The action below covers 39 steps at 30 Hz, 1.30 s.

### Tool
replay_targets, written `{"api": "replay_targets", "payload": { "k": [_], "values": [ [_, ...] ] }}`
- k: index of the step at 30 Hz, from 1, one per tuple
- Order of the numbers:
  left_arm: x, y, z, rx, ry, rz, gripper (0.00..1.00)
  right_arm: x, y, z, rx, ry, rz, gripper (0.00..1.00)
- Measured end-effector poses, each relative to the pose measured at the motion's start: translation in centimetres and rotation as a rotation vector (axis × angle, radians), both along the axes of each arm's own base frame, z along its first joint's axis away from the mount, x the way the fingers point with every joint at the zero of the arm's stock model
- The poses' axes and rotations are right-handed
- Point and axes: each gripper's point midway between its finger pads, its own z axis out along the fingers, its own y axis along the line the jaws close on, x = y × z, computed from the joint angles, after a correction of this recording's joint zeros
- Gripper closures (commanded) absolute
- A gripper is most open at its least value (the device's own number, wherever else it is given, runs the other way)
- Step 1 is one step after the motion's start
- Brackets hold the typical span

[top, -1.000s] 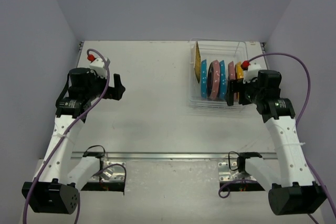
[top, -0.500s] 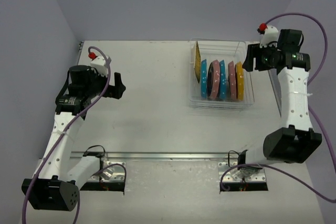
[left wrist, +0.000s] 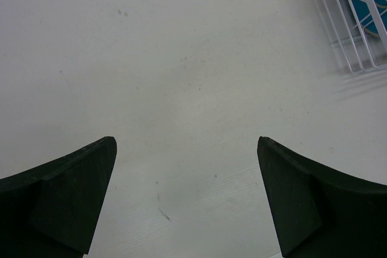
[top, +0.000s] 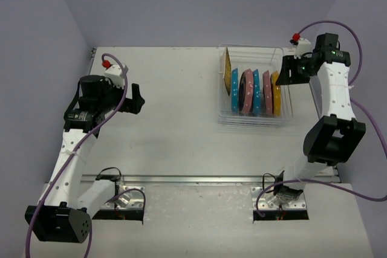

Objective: Unload the plates from the dish rack

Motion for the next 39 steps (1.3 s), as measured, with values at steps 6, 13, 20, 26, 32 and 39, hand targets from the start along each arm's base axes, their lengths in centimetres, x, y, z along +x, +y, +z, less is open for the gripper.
{"api": "replay_targets", "payload": {
  "k": [6, 13, 20, 26, 32, 39],
  "values": [
    [0.1, 0.0, -0.3, 0.0, 0.009, 0.0, 0.0, -0.3, 0.2, -1.1, 0.011, 0.016, 0.008, 0.51],
    [0.2, 0.0, -0.5, 0.0, 0.019, 0.0, 0.0, -1.3, 0.0, -4.4, 0.003, 0.083, -0.015, 0.55],
    [0.3, 0.0, -0.6, 0.0, 0.021, 0.0, 0.0, -1.1, 0.3, -5.6, -0.006, 0.079, -0.019, 0.59],
    [0.4, 0.0, -0.8, 0.0, 0.029, 0.001, 0.0, -1.6, 1.0, -7.9, -0.091, 0.095, -0.012, 0.62],
    [0.4, 0.0, -0.9, 0.0, 0.032, 0.001, 0.0, -1.7, 1.1, -9.3, -0.155, 0.116, -0.041, 0.7],
    [0.4, 0.1, -0.9, 0.004, 0.032, 0.007, 0.0, -1.8, 1.1, -9.1, -0.152, 0.119, -0.073, 1.0]
  ]
}}
